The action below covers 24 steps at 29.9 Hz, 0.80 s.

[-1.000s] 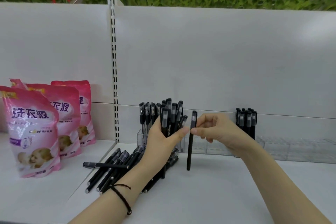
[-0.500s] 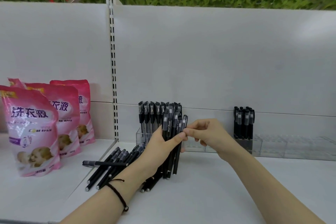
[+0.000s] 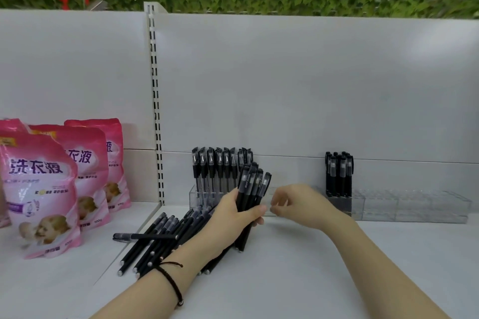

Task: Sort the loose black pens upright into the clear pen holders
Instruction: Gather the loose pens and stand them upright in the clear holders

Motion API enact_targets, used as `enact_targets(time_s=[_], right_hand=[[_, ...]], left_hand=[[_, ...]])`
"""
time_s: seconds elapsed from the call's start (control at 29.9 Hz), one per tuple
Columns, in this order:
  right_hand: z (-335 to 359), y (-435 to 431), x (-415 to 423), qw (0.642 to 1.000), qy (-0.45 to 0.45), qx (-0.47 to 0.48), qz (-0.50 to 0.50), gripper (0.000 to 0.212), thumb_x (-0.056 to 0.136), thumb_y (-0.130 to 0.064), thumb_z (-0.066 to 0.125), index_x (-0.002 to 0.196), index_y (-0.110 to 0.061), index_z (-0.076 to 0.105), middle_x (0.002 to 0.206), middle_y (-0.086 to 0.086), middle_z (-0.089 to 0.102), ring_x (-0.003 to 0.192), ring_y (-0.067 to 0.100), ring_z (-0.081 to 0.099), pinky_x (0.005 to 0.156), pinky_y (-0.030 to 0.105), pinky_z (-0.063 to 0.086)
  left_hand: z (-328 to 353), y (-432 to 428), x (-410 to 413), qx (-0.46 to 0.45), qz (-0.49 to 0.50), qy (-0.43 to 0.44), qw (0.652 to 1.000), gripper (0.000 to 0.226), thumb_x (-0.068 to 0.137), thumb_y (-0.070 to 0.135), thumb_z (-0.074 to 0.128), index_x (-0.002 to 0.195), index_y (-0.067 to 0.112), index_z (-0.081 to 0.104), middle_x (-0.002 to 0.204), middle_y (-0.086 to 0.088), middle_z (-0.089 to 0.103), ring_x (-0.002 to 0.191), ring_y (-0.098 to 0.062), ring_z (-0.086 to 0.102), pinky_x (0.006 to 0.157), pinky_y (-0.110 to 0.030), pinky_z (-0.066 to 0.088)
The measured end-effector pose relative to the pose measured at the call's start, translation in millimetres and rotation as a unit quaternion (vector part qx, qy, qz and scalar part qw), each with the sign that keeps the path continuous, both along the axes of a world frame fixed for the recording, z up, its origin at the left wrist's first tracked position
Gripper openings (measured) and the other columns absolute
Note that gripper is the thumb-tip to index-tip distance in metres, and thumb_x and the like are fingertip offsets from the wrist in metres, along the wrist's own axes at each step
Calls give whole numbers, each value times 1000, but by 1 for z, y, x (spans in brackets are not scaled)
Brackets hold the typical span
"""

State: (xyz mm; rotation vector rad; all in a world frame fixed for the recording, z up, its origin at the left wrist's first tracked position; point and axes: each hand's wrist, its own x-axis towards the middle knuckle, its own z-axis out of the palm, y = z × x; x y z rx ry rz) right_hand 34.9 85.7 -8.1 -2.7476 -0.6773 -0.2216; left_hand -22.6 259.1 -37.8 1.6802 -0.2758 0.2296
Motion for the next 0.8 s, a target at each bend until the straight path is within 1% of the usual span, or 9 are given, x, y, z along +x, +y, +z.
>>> enact_targets(time_s=[0.07,0.13,0.27,0.37,0.44,0.54,0.6,0.67,0.8], right_hand=[[1,1,-4,1000,7,-17,11,23,90,-38,59,109,-25,66,106,-8,65,91,10,58,80,28,49],[3,-5,-5,1000,8,-5,18,25,91,-39,59,111,-25,65,107,-8,64,92,10,58,82,29,49],[11,-27,-6,996,10,81,39,19,89,-40,61,101,-27,67,96,-13,63,84,7,59,80,33,53],[21,-49,-9,983,18,168,66,12,90,-35,60,92,-28,70,93,-10,67,81,6,62,79,34,54],[29,-65,-9,975,16,207,75,11,91,-26,58,91,-26,69,89,-11,68,81,6,63,80,34,54],[39,-93,-4,963,18,259,79,16,90,-18,54,87,-21,69,80,-13,71,79,2,64,72,26,50],[45,-111,1,948,29,309,73,17,91,-20,56,82,-19,70,72,-13,69,71,3,60,64,20,44],[49,-130,9,924,39,375,71,17,93,-23,59,84,-17,72,71,-10,68,66,0,59,58,15,41],[51,-156,28,865,103,486,75,14,90,-20,66,92,-8,72,73,-2,64,62,6,53,51,20,37]], left_hand=[[1,0,0,-1,1,8,1000,13,88,9,68,93,13,56,71,-2,67,59,-9,64,62,-23,54],[5,-1,1,12,1,7,1000,14,88,10,67,94,11,55,70,-3,65,55,-9,62,58,-23,53],[18,-11,7,55,2,5,998,17,89,12,68,99,2,58,66,3,70,53,-8,60,56,-24,50],[27,-40,11,14,1,0,1000,24,88,14,69,105,2,57,78,-1,74,59,-11,62,59,-25,53],[31,-64,17,-17,-1,2,1000,28,88,17,70,108,3,57,83,-5,74,62,-13,62,60,-28,54],[36,-106,29,-64,10,15,998,28,88,17,70,109,1,61,73,-5,70,56,-12,60,55,-25,51],[39,-131,38,-111,12,18,994,26,87,15,70,107,0,63,71,-5,68,57,-13,61,56,-26,52],[44,-155,46,-147,14,16,989,21,87,14,70,103,3,64,75,-7,69,61,-14,64,57,-27,53],[51,-187,58,-189,9,4,982,21,89,12,67,106,0,64,80,-10,69,64,-15,67,55,-26,53]])
